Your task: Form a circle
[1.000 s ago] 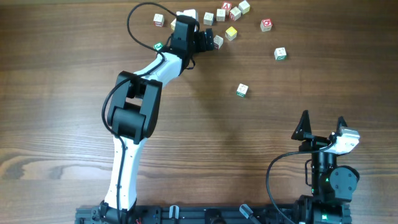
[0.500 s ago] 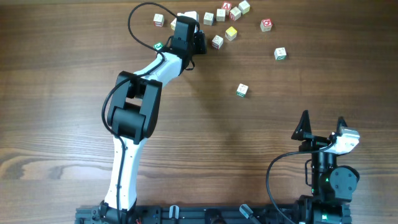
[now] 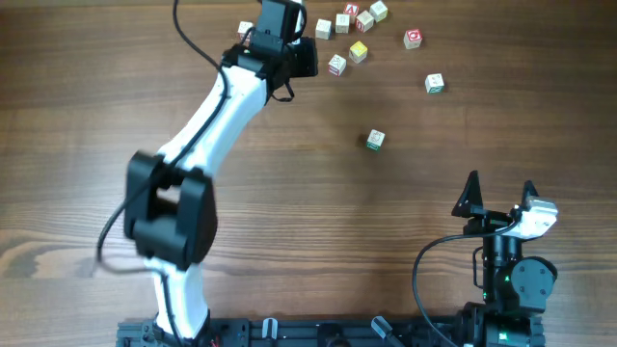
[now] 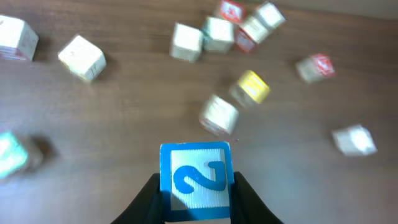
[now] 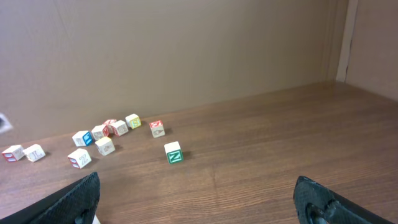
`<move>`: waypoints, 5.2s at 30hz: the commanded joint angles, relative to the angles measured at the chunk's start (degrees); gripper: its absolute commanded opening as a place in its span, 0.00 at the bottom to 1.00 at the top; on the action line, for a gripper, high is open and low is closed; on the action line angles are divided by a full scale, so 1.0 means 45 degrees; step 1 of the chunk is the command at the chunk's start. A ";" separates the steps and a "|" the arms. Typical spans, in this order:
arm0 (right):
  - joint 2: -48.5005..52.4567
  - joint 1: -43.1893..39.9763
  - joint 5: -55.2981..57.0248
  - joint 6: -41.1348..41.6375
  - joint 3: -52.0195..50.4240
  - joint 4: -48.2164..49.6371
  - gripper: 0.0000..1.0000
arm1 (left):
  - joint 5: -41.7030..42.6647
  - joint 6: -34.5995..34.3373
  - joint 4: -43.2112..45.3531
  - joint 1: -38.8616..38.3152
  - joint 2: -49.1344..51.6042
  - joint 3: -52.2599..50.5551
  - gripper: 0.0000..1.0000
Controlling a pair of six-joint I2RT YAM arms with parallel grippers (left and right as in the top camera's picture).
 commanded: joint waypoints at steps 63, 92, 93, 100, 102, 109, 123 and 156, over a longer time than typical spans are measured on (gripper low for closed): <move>-0.0117 -0.0029 -0.0151 0.0102 -0.0015 0.0461 1.00 | -0.2584 -0.2001 0.1462 -0.3939 -0.0908 0.0699 0.66; 0.5251 -0.0029 -0.4566 0.6489 0.4580 -0.1496 0.99 | -0.2953 -0.2079 -0.4226 0.0466 -0.4750 0.0680 1.00; 0.6198 -0.0029 -0.4493 0.5955 0.5387 -0.1773 0.99 | -0.2958 -0.2137 -0.4250 0.0554 -0.4750 0.0680 1.00; 1.4489 -0.0029 -0.3419 0.2764 1.3517 -0.6635 0.99 | -0.2953 -0.2399 -0.4371 0.0651 -0.4750 0.0680 1.00; 1.7330 -0.0029 -0.3667 0.1501 1.6436 -0.8072 1.00 | -0.2948 -0.2399 -0.4473 0.0651 -0.4745 0.0680 1.00; 2.0997 0.0291 -0.3609 0.1088 1.7447 -0.5066 1.00 | -0.2754 -0.2404 -0.5163 0.0646 -0.4721 0.0675 1.00; 2.6301 0.2191 0.0452 0.0039 1.8287 -0.2283 1.00 | -0.2754 -0.2404 -0.6037 0.0481 -0.4697 0.0665 1.00; 2.6816 0.2176 0.0971 -0.0559 1.9759 -0.5294 0.25 | -0.2749 -0.2409 -0.5863 0.0398 -0.3186 0.0656 1.00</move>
